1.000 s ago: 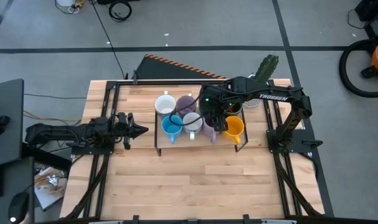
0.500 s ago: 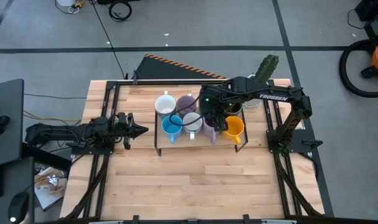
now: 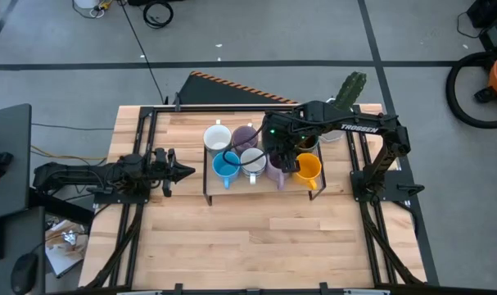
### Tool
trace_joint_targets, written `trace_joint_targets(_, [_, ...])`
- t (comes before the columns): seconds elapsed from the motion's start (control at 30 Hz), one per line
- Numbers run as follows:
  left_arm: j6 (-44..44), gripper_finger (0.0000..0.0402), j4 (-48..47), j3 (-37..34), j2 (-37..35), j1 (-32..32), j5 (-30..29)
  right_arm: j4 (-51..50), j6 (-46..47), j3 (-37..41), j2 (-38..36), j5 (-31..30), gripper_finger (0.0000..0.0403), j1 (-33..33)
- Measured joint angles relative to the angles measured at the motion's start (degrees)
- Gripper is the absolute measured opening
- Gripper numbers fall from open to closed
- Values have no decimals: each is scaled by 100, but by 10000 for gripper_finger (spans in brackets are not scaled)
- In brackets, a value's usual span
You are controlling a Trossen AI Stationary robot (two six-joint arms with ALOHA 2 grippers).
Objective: Place coffee mugs
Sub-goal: Adjust the green mug
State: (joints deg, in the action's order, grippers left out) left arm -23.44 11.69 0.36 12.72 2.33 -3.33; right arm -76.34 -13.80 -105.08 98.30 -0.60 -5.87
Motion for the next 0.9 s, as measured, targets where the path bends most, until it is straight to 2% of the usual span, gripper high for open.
trace_joint_targets(0.9, [1,13,0,0,0,0,1,37,64,2,0,116,147,0])
